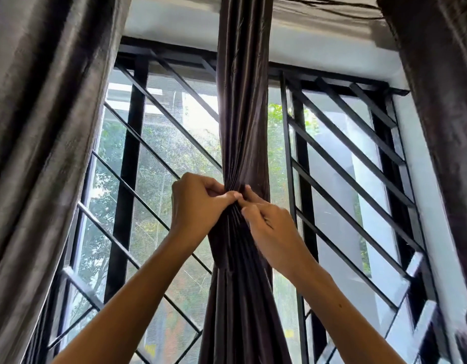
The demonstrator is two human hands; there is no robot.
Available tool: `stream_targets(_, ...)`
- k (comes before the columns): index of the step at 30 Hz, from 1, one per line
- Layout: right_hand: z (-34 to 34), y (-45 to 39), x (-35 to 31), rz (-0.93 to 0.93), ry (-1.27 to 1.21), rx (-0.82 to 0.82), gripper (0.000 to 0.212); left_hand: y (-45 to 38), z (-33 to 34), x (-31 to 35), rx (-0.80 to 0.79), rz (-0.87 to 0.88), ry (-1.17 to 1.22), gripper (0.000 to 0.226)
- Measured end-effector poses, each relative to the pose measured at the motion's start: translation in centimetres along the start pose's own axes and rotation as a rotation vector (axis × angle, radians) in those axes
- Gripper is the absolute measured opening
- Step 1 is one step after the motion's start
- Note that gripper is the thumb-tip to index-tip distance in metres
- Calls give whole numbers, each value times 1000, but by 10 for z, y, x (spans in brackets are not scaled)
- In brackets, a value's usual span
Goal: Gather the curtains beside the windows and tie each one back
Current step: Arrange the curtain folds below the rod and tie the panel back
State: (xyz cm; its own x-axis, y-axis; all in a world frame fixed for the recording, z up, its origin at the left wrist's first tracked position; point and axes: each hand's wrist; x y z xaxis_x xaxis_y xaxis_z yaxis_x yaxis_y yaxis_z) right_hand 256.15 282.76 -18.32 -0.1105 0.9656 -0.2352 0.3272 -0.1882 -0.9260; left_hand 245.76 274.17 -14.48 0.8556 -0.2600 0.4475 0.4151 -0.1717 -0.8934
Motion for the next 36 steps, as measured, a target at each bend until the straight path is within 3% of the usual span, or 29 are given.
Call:
stream_targets(4, -6, -13, 18, 241, -181, 228, 21, -4, 0, -13, -127, -143, 216, 13)
stream_targets(7, -7, -16, 20, 379, -341, 192, 55, -5, 2, -17, -165, -180, 270, 13)
stream_targets(10, -5, -19, 18, 425, -446, 200, 67, -4, 7, -17, -154, -179, 280, 13)
stream_targets(14, -6, -19, 15, 378, -616, 355, 51, -1, 12, -14, -65, -78, 150, 12)
stream_targets(18, -4, -19, 16, 302, -470, 475, 41, 3, 14, -7, -2, 38, 0, 13)
stream_targets(21, 2, -19, 20, 365, -330, 438, 47, 5, 14, -6, -19, 20, 46, 12)
stream_targets(25, 6, -18, 25, 468, -484, 296, 49, 4, 13, -8, -35, -30, 113, 14)
stream_targets(28, 4, -17, 24, 415, -565, 372, 27, 4, 11, -10, -43, -49, 130, 14)
stream_targets(30, 3, -16, 18, 353, -566, 447, 25, 5, 10, -9, -32, -41, 121, 12)
stream_targets(36, 3, -2, 0, 145, -42, 628, 22, 10, 10, 1, 42, 74, -54, 10)
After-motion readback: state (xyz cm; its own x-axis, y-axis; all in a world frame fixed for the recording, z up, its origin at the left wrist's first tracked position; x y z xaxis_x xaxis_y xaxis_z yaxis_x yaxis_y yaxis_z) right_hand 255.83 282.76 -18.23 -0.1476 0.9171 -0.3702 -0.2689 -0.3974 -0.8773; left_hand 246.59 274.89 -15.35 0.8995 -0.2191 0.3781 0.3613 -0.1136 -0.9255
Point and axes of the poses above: each hand's wrist, its own y-axis away from the middle knuckle, its own z-axis out of the palm, x = y × z, and after that the axes turned 4 degrees about -z, right-handed
